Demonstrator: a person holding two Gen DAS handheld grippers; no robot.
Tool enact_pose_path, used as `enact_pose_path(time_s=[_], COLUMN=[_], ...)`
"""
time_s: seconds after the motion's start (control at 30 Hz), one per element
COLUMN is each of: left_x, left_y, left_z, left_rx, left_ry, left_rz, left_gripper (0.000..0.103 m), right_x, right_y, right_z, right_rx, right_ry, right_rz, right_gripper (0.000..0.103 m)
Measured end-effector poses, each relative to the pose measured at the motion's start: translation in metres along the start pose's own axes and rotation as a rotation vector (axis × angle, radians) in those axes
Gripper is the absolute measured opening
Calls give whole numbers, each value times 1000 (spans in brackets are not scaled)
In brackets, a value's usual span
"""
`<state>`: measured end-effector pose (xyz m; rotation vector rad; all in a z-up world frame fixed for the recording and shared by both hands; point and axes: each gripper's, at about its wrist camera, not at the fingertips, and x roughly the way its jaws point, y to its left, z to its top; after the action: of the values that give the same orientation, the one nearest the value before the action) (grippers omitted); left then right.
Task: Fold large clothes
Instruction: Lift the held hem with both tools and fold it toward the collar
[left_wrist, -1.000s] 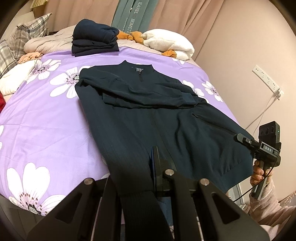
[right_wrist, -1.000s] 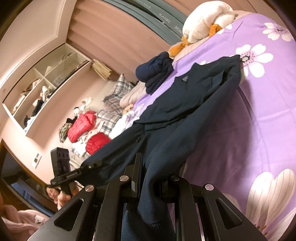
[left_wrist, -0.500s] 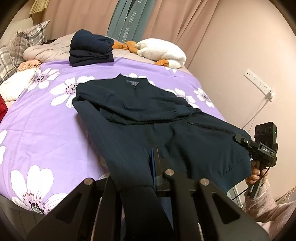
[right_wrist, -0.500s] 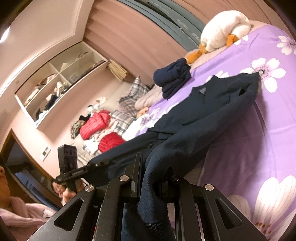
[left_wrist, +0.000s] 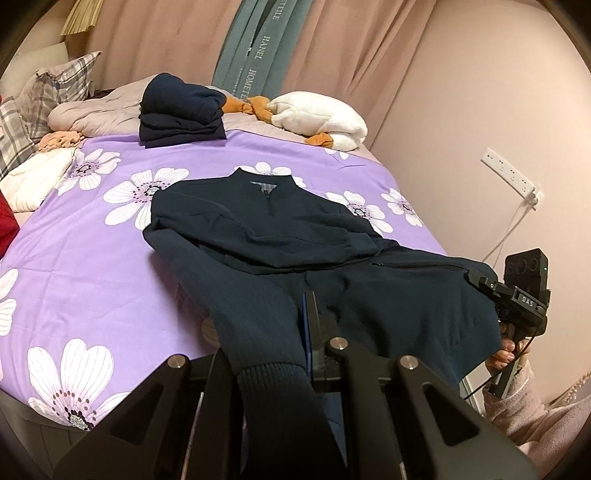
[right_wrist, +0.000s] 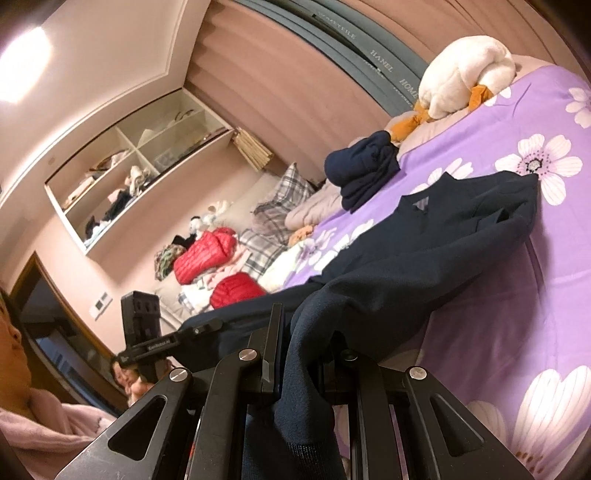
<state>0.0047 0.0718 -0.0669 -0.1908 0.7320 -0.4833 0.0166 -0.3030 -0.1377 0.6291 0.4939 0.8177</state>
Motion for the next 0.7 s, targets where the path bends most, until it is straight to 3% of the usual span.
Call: enact_pose_path(time_s=[0.7], left_x=[19], left_y=[27], left_z=[28], left_rx=[-24], left_ry=[-42], left_rz=[119], left_gripper=[9], right_x=[-1], right_y=[-16], right_z=[22], right_rx=[69], right_ry=[-103], right_rz=[-75], right_gripper=[15])
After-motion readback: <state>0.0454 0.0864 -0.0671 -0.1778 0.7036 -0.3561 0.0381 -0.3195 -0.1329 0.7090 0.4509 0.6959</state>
